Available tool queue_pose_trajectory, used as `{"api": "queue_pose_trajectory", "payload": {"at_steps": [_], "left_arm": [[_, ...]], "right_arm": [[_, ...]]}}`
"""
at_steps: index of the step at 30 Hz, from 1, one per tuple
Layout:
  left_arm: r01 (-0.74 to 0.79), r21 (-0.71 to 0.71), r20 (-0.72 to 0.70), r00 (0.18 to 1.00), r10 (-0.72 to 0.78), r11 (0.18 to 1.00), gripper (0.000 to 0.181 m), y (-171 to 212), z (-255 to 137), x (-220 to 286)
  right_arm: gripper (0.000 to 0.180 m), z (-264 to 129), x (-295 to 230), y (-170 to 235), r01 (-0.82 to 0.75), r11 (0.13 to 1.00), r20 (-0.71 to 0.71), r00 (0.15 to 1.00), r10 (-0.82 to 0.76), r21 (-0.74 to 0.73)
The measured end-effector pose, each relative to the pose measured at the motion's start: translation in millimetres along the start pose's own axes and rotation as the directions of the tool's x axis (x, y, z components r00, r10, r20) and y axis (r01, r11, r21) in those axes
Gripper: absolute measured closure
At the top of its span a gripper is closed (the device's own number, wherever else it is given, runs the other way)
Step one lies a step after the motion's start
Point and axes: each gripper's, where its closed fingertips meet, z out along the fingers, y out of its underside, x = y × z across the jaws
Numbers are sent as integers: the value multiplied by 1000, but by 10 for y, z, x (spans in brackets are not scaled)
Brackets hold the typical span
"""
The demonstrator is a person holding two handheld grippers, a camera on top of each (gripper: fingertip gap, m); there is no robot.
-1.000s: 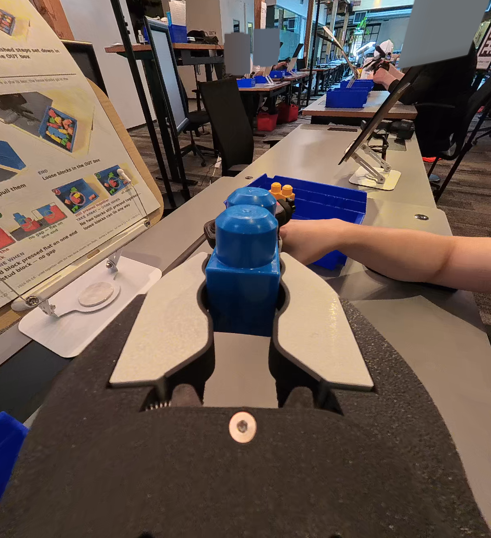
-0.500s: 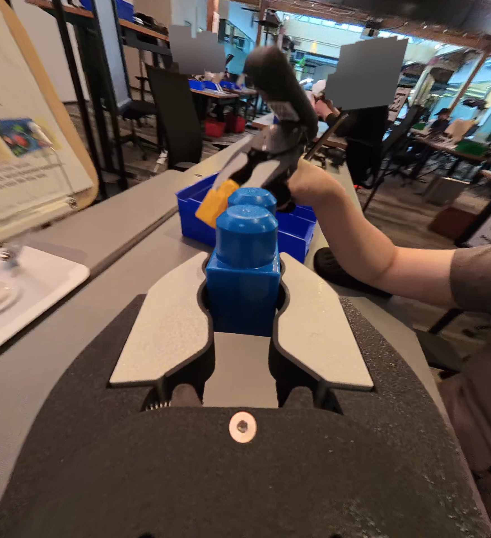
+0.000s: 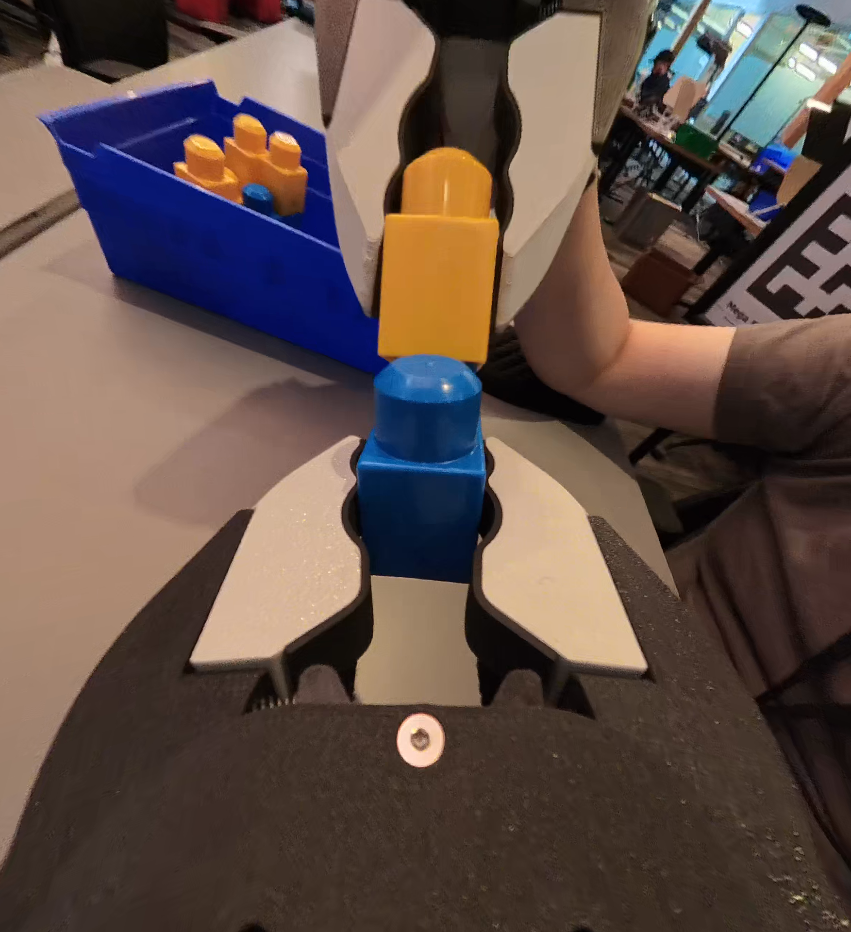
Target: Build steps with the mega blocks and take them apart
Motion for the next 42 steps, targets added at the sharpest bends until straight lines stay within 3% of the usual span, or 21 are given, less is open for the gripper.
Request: {"api": "queue_pose_trajectory", "payload": {"at_steps": [5, 14, 29, 34, 40, 42], "left_arm": [[18, -85, -35, 999, -21, 996, 139, 118, 129, 78], [160, -9, -103, 982, -160, 987, 140, 45, 120, 78], [206, 171, -164, 970, -179, 963, 140, -296, -173, 100], [187, 288, -161, 976, -145, 939, 140, -514, -362, 140], [109, 406, -101, 992, -74, 907, 140, -746, -627, 206], [85, 391, -73, 995, -61, 917, 140, -735, -612, 206]], "right_arm": [[143, 53, -78, 205, -49, 991, 52, 997, 56, -124], [143, 110, -52, 276, -102, 984, 46, 993, 110, -147], [141, 63, -50, -235, -100, 980, 86, 993, 86, 170], [117, 26, -14, -393, -11, 963, -10, 1000, 14, 269], [119, 162, -162, -458, -18, 951, 78, 997, -7, 309], [133, 183, -245, -517, -3, 936, 118, 992, -41, 352]]}}
